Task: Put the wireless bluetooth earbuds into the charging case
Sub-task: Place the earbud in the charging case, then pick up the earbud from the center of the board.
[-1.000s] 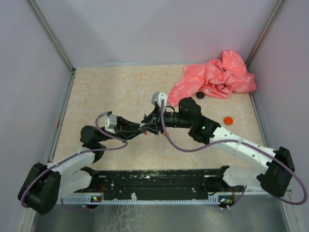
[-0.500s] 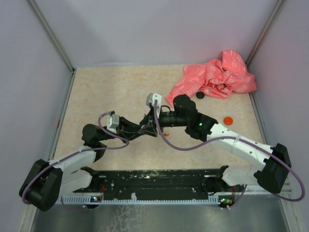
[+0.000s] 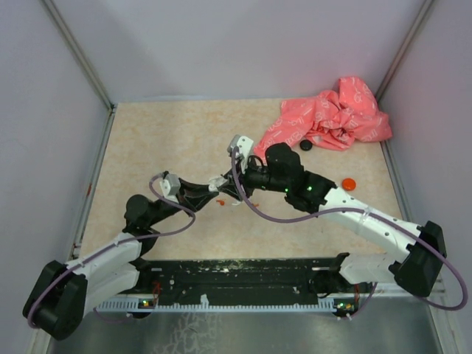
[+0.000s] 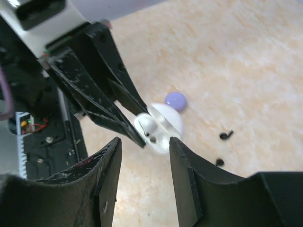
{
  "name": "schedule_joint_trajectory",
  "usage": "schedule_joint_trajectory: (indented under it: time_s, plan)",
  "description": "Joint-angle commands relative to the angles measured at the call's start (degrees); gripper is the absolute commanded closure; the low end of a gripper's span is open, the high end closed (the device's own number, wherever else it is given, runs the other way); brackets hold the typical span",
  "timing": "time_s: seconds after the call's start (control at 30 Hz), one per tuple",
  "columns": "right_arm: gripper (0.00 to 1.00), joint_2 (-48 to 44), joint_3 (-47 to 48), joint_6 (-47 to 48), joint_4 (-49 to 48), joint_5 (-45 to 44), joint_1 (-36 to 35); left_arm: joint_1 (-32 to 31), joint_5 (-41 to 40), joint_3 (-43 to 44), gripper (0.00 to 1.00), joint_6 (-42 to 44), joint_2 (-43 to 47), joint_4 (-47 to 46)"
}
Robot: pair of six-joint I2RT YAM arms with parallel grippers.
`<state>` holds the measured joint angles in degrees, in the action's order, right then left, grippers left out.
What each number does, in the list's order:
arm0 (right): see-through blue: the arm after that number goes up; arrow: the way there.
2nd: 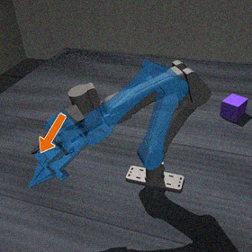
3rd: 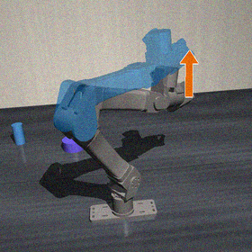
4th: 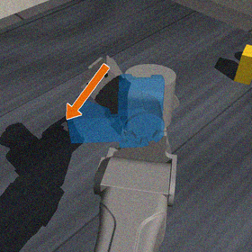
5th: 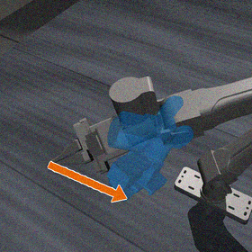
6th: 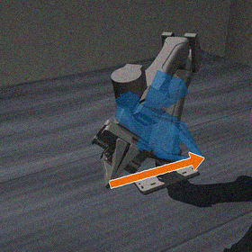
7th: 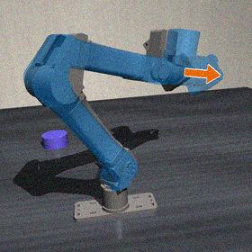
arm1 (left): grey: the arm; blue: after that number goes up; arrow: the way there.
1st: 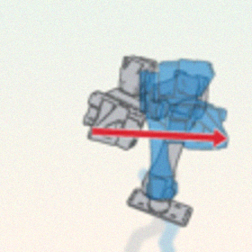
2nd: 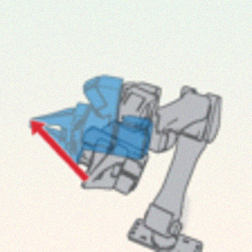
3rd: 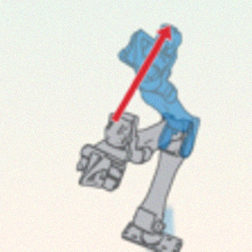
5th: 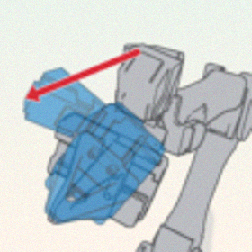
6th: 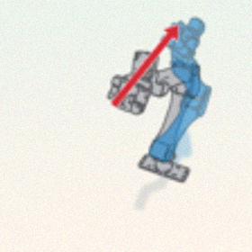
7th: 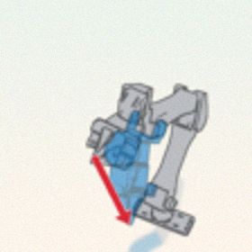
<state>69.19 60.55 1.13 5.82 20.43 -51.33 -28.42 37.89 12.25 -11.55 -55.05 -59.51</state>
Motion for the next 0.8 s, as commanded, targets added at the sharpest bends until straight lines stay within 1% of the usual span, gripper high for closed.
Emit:
schedule_joint_trajectory:
  time_s: [0.0,0.17,0.33,0.5,0.63,0.77]
  plan:
    - [0.55,0.8,1.7,-0.9,4.6,-10.3,1.7,-0.1,-12.7,-1.4,0.99,3.0,2.9,8.3]
    - [0.55,4.3,-2.4,-3.9,4.5,-15.6,2.8,-0.1,-19.4,-2.2,0.99,2.1,4.3,12.8]
    - [0.55,11.3,-3.2,-9.3,5.5,-20.7,2.9,-0.1,-23.7,-3.3,0.99,1.2,5.5,14.4]
    - [0.55,18.2,-3.0,-16.5,5.4,-23.4,2.9,-0.2,-24.5,-3.9,0.99,1.3,6.3,15.4]
    - [0.55,23.0,-1.9,-19.6,5.6,-23.5,3.0,-0.1,-24.7,-3.9,0.99,1.5,6.0,15.7]
    - [0.57,27.6,-0.5,-22.4,6.5,-24.9,2.9,-0.1,-24.5,-3.7,0.99,1.6,5.5,15.6]
